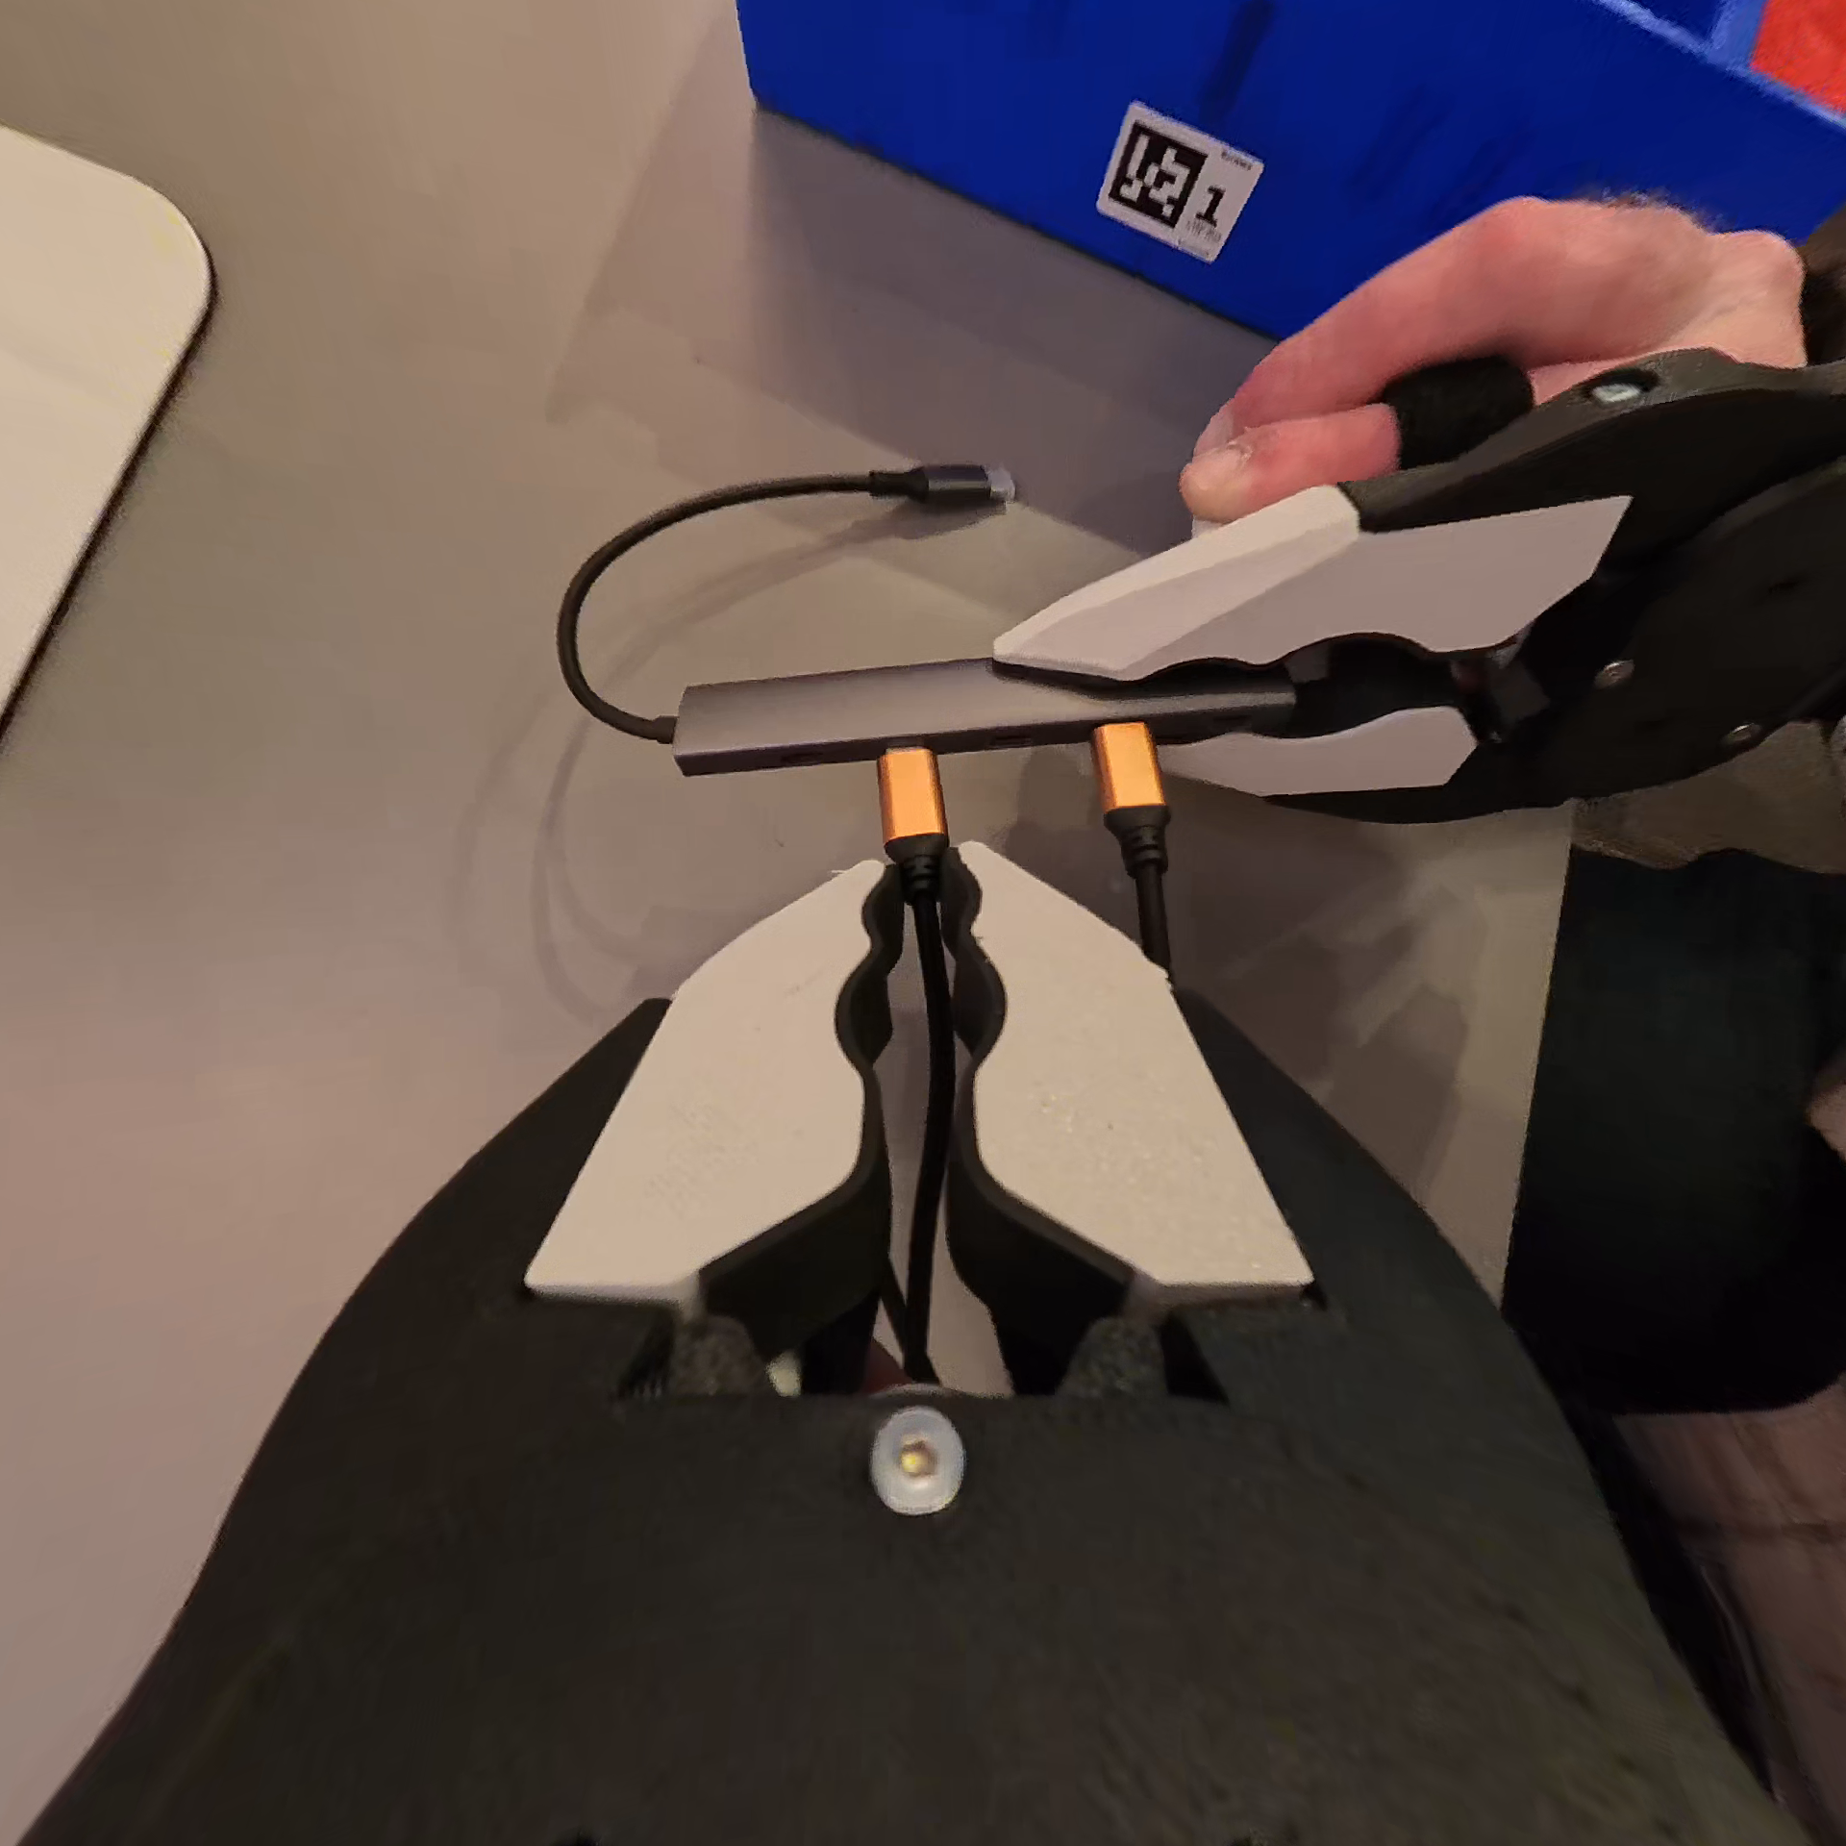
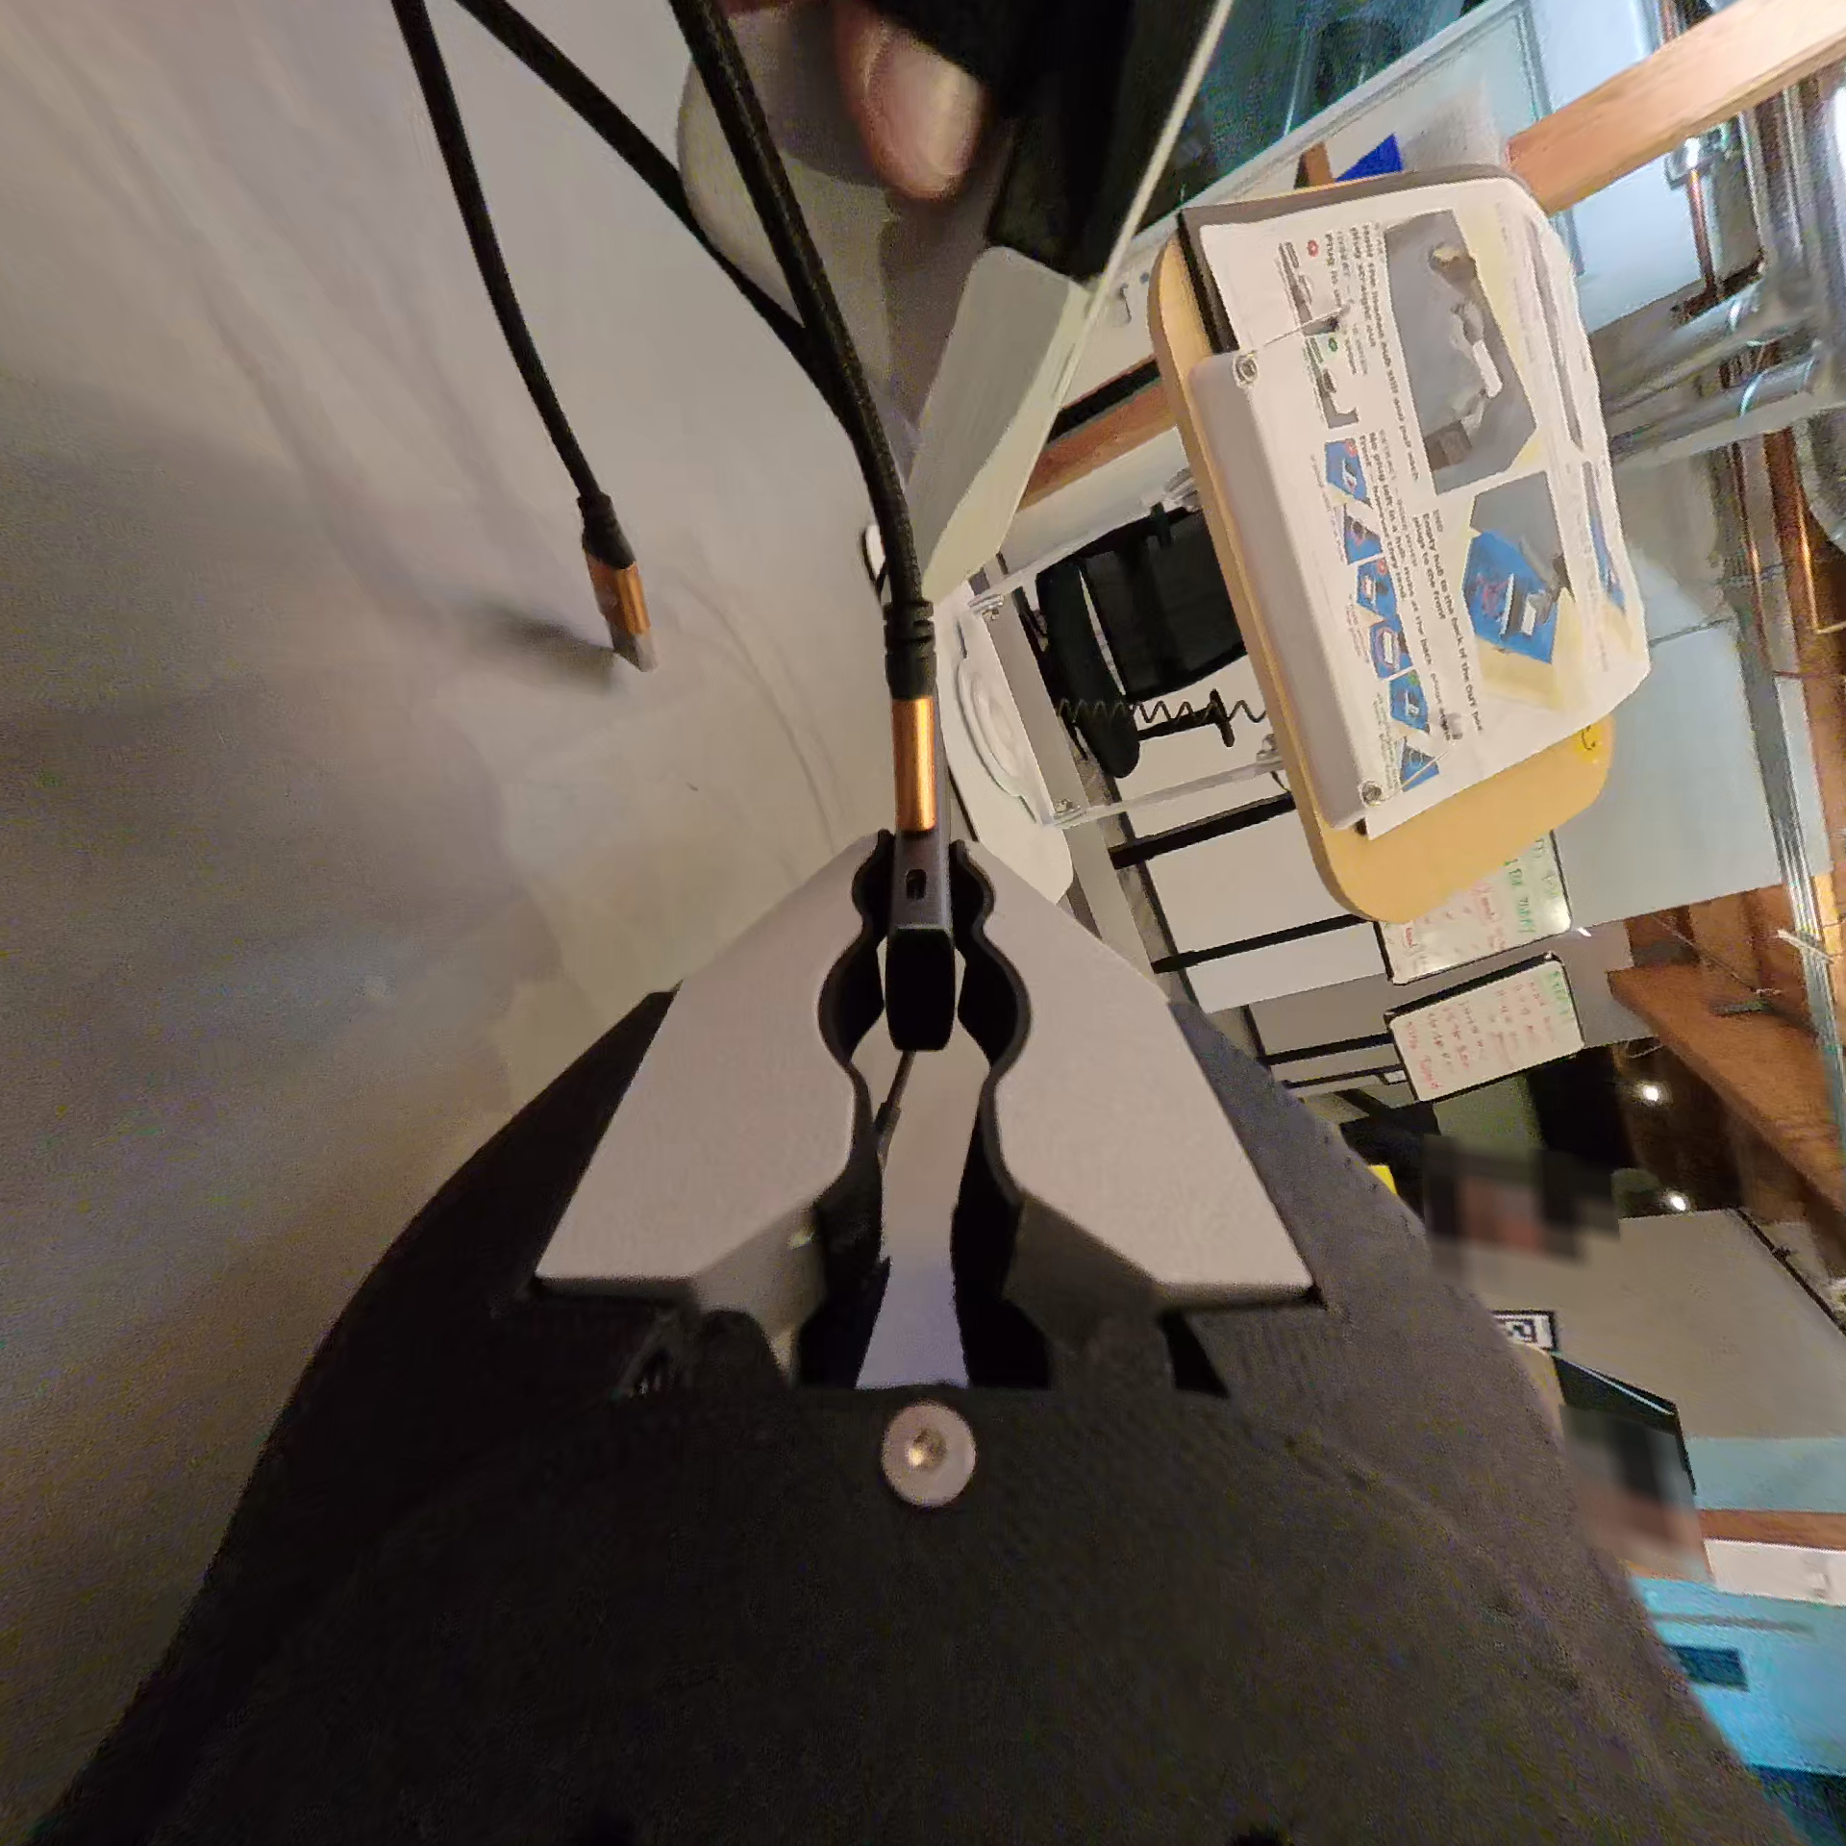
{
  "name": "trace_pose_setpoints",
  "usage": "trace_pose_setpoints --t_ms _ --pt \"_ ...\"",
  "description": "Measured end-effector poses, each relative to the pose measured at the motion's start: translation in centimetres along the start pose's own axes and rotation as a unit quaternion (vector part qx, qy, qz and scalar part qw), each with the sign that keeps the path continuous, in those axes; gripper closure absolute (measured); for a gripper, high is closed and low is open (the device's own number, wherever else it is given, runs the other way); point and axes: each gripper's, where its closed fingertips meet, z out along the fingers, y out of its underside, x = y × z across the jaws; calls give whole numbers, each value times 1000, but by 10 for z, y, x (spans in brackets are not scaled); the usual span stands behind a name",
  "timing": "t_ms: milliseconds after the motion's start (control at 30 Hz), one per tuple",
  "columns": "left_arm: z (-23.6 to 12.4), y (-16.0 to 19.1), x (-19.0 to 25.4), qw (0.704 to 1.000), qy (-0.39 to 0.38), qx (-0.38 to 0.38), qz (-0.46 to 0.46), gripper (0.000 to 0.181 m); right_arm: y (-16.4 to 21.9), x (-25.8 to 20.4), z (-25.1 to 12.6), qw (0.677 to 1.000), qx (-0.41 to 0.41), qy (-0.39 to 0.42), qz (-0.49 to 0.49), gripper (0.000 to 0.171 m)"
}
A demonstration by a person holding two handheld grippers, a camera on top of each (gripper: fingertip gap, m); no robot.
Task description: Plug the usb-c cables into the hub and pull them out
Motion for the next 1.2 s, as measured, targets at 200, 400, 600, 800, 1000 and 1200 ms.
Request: trace_pose_setpoints --t_ms 200,400,600,800,1000,1200 --pt "-6 -13 2 997 -25 60 50 175 -2 6 -2 999 10 -3 38 165" --pt "-10 -20 2 991 -66 87 82 175 -3 9 -3 998 14 -3 61 165" --pt "-12 -26 3 980 -101 133 109 174 -4 14 -5 997 19 1 79 165" --pt "-15 -28 4 976 -116 129 131 174 -6 15 -5 998 21 9 57 166" --pt "-17 -26 4 976 -122 110 146 174 -11 13 -6 999 29 8 42 165" --pt "-20 -29 5 973 -128 114 153 174 -13 19 -8 998 35 15 53 165"
